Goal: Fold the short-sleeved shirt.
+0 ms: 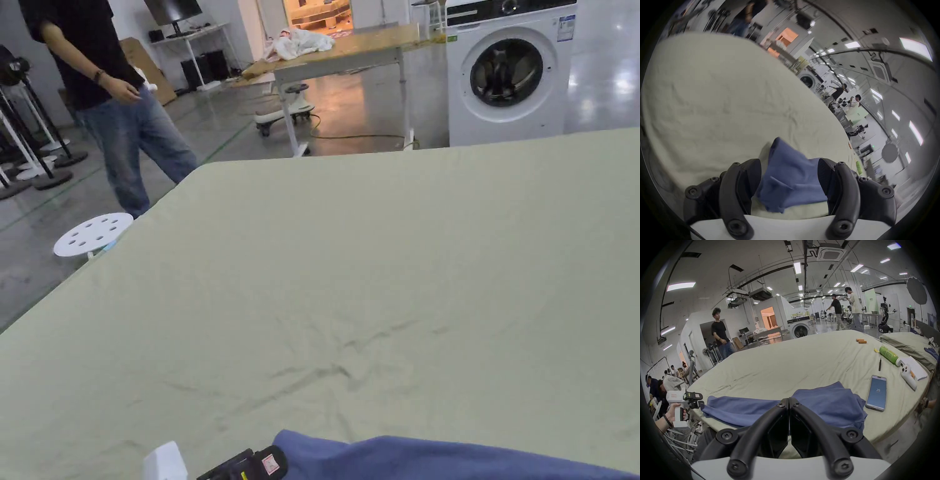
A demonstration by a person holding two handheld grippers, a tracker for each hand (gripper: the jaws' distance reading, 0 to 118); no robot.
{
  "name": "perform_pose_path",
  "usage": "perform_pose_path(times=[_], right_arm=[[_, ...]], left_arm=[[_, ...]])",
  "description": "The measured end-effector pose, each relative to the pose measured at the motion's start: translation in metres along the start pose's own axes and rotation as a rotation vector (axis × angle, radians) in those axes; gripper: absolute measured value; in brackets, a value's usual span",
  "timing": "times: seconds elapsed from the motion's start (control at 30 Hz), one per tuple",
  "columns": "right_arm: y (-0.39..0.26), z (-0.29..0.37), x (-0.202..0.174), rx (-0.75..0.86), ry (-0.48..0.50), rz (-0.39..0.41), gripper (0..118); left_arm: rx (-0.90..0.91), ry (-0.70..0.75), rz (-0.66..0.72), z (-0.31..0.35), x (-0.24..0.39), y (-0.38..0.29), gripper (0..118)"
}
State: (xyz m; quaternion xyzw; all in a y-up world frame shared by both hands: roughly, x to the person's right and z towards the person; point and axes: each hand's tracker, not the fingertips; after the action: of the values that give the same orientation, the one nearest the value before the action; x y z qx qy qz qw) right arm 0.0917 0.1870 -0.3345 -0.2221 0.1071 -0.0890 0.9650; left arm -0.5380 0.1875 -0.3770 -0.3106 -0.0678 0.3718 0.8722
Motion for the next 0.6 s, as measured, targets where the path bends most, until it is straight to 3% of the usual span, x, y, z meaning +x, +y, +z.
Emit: perform_pose_path(times=[0.07, 0.23, 0.3, 0.33, 0.37, 0.47, 0.6], right_arm=[[0.001, 0.005, 0.002, 0.007, -0.017, 0.011, 0], [0.0, 0.012, 0.015, 0.007, -0.041, -0.026, 0], [-0.003, 0.013, 0.019, 0.003, -0.044, -0.058, 0], [-0.004, 0.013, 0.02, 0.001, -0.042, -0.069, 0], [-0.007, 0.013, 0.022, -0.001, -0.041, -0.078, 0], [-0.01, 0.013, 0.023, -0.008, -0.05, -0.085, 0], [-0.009, 0.012, 0.023, -0.017, -0.048, -0.097, 0]], left_arm=[[-0.036, -0.018, 0.108, -0.02, -0.026, 0.005, 75], [0.005, -0.135, 0.233, -0.035, -0.042, 0.004, 69], [-0.023, -0.134, 0.252, -0.046, -0.028, -0.001, 39], [-0.042, -0.135, 0.243, -0.049, -0.011, -0.01, 18], [-0.065, -0.123, 0.225, -0.056, -0.003, -0.012, 11], [-0.062, -0.13, 0.235, -0.058, 0.001, -0.011, 6], [0.065, -0.136, 0.359, -0.027, -0.021, 0.0, 5]])
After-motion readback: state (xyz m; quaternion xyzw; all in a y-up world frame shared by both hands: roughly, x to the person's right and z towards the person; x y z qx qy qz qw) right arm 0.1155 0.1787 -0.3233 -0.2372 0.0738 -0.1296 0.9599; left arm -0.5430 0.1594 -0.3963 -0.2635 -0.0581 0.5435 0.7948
